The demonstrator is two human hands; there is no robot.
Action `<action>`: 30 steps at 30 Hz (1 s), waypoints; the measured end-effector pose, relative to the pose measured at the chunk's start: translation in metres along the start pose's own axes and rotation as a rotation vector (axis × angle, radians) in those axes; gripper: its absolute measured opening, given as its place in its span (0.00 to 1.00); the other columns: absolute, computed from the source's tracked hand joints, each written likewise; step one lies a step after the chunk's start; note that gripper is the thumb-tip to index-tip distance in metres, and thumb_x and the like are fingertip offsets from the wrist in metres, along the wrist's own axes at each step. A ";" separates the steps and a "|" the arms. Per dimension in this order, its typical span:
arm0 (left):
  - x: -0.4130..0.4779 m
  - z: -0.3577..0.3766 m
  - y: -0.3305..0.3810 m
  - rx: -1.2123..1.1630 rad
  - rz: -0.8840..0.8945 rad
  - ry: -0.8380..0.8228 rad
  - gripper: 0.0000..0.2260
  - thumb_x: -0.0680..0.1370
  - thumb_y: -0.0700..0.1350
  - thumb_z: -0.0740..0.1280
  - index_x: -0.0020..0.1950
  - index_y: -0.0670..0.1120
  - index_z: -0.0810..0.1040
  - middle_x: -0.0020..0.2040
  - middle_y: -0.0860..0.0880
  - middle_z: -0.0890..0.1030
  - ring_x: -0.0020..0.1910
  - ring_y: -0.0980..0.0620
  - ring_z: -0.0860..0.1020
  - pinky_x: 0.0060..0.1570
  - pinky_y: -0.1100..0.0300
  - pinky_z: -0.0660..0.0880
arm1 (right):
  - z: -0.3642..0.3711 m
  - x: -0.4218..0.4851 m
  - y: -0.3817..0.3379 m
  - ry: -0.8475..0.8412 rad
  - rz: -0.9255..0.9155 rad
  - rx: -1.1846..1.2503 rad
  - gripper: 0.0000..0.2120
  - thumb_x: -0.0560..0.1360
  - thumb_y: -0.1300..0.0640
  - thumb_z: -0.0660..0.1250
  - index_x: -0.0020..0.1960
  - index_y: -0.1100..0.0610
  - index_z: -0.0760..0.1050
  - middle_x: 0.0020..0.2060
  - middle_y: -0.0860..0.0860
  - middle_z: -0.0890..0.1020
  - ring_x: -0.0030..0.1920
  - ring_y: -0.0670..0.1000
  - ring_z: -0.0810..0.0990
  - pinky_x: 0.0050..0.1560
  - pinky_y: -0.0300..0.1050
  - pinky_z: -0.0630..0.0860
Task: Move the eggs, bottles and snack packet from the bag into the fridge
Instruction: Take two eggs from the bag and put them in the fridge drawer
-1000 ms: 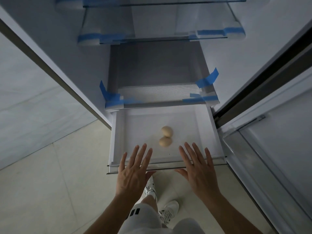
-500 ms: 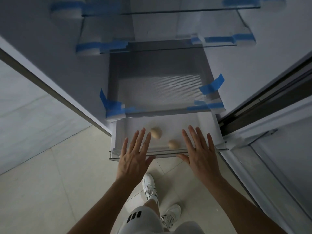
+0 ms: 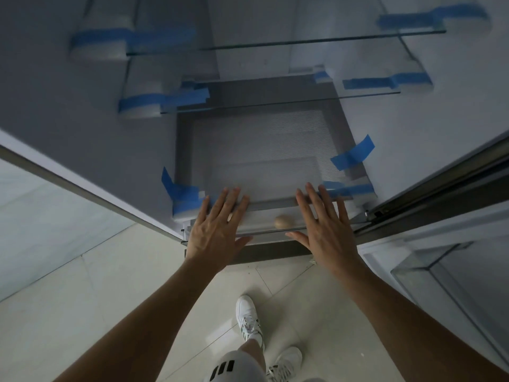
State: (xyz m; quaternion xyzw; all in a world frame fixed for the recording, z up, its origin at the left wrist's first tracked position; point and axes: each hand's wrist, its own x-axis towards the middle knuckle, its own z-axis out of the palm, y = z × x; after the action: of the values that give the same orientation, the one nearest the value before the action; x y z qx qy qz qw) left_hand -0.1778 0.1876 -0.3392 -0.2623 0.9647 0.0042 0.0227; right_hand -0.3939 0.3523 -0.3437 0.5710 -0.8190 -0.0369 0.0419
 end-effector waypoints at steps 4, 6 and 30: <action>0.016 -0.001 -0.007 0.015 -0.018 -0.034 0.38 0.78 0.68 0.54 0.81 0.51 0.45 0.81 0.45 0.49 0.80 0.43 0.49 0.76 0.39 0.50 | -0.003 0.018 0.002 -0.037 -0.017 0.019 0.44 0.75 0.31 0.57 0.81 0.56 0.56 0.80 0.59 0.61 0.78 0.63 0.61 0.76 0.66 0.60; 0.023 -0.001 -0.009 0.004 -0.017 -0.044 0.37 0.79 0.67 0.54 0.80 0.53 0.42 0.81 0.46 0.46 0.80 0.44 0.47 0.77 0.41 0.49 | -0.004 0.026 0.004 -0.053 -0.014 0.041 0.44 0.75 0.31 0.59 0.81 0.56 0.56 0.79 0.60 0.61 0.78 0.63 0.62 0.75 0.67 0.62; 0.047 -0.047 -0.004 -0.072 -0.056 -0.213 0.41 0.77 0.71 0.52 0.79 0.54 0.33 0.81 0.49 0.36 0.80 0.46 0.39 0.77 0.39 0.45 | -0.043 0.056 0.003 -0.215 0.008 0.178 0.43 0.76 0.38 0.67 0.82 0.52 0.50 0.82 0.56 0.54 0.81 0.61 0.54 0.77 0.62 0.58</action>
State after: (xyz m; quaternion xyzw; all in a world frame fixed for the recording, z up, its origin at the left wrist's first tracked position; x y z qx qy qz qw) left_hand -0.2186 0.1597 -0.2942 -0.2879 0.9484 0.0658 0.1156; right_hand -0.4114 0.3003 -0.2996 0.5619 -0.8211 -0.0249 -0.0971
